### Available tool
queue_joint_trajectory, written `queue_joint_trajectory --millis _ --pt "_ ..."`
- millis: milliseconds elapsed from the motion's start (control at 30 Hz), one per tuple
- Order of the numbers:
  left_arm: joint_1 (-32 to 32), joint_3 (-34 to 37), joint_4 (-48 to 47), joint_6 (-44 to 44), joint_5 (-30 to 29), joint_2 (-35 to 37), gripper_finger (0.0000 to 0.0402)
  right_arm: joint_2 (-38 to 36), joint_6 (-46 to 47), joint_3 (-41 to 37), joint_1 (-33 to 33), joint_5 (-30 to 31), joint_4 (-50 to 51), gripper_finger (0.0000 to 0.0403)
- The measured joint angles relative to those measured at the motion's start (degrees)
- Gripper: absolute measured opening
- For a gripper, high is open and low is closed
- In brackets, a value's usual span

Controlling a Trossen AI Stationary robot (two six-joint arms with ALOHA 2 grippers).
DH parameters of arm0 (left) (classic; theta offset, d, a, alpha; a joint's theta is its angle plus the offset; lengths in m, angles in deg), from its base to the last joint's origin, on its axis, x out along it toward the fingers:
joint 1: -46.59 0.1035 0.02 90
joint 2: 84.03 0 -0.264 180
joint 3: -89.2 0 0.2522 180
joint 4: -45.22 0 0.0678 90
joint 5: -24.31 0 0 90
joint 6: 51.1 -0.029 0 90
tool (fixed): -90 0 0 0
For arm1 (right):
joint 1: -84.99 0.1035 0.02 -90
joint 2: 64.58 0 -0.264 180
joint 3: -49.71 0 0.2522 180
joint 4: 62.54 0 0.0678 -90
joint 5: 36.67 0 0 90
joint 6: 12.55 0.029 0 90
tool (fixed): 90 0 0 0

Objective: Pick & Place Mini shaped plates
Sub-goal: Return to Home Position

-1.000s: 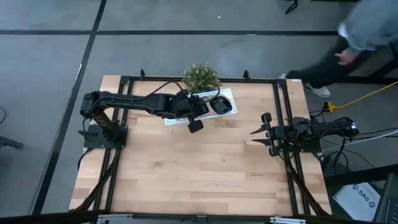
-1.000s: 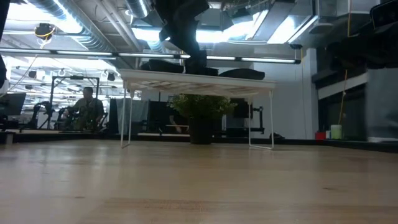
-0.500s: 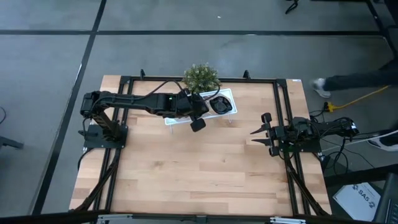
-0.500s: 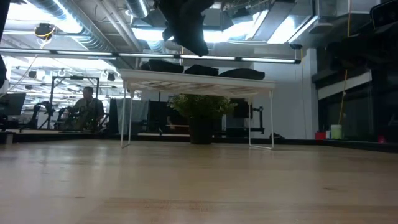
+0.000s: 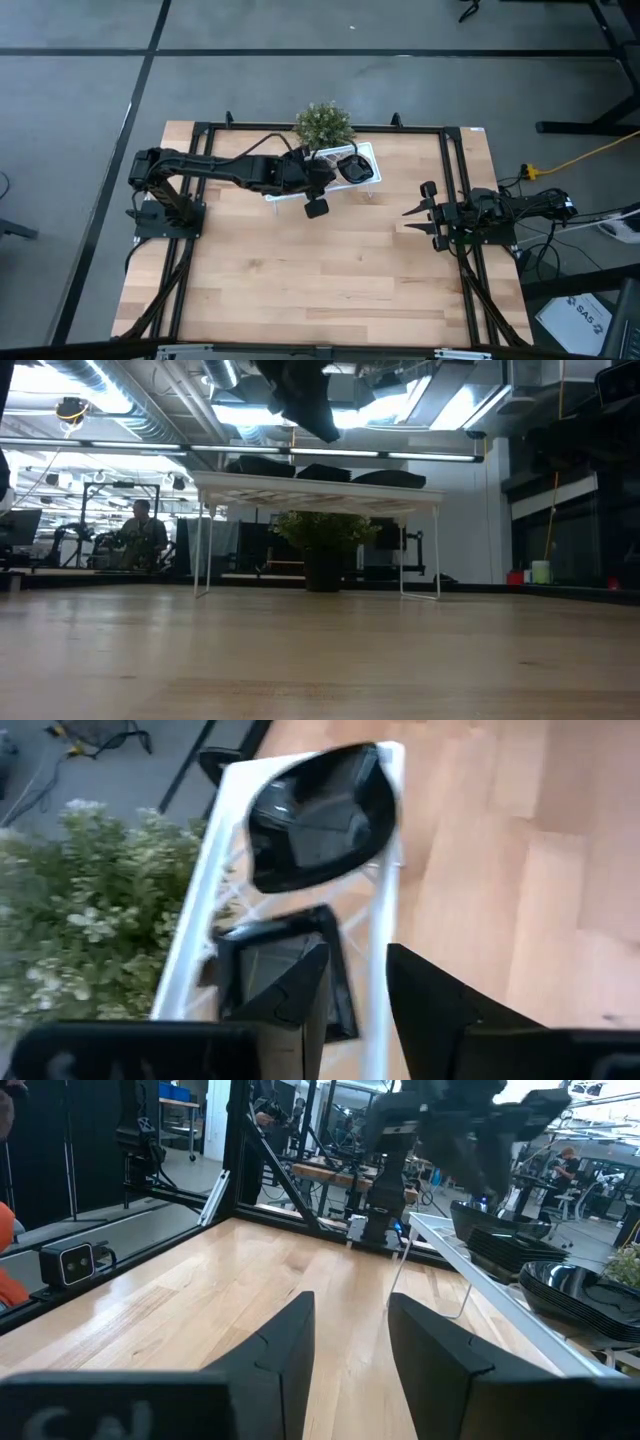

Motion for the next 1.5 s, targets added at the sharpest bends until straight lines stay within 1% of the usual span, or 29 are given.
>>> queue_joint_trajectory --millis 267,367,433,567,700,833,967,1067,1167,1267,1367,1500 --pt "-5.2 0.8 -3.3 -0.8 -0.3 0.0 0.0095 0.0 0.0 0.0 0.0 0.0 0.0 0.0129" --pt "-7.2 5.0 -1.8 -2.3 -0.1 0.9 0.0093 0.0 0.0 0.0 0.0 0.0 0.0 0.0129" --pt "-8.1 9.4 2.9 -1.9 -0.1 3.0 0.0093 0.0 0.0 0.0 0.0 0.0 0.0 0.0129" --pt "-9.2 21.7 14.8 -2.3 0.8 10.1 0.0096 0.0 0.0 0.0 0.0 0.0 0.0 0.0129" --pt "-9.8 33.9 27.5 -4.2 6.0 19.8 0.0095 0.0 0.0 0.0 0.0 0.0 0.0 0.0129" --pt "-9.8 45.9 37.8 -5.3 10.2 29.2 0.0091 0.0 0.0 0.0 0.0 0.0 0.0 0.0129" --pt "-9.8 57.1 48.6 -5.8 12.7 37.7 0.0092 0.0 0.0 0.0 0.0 0.0 0.0 0.0129" --pt "-9.4 64.7 55.4 -6.4 13.3 43.4 0.0095 0.0 0.0 0.0 0.0 0.0 0.0 0.0129" --pt "-8.3 70.7 60.4 -6.7 15.4 48.9 0.0095 0.0 0.0 0.0 0.0 0.0 0.0 0.0129" --pt "-7.4 75.0 64.0 -6.7 17.8 53.4 0.0092 0.0 0.0 0.0 0.0 0.0 0.0 0.0129" --pt "-6.7 77.3 64.5 -6.4 19.0 57.2 0.0091 0.0 0.0 0.0 0.0 0.0 0.0 0.0129" --pt "-5.9 79.5 64.3 -6.2 19.0 61.0 0.0095 0.0 0.0 0.0 0.0 0.0 0.0 0.0129"
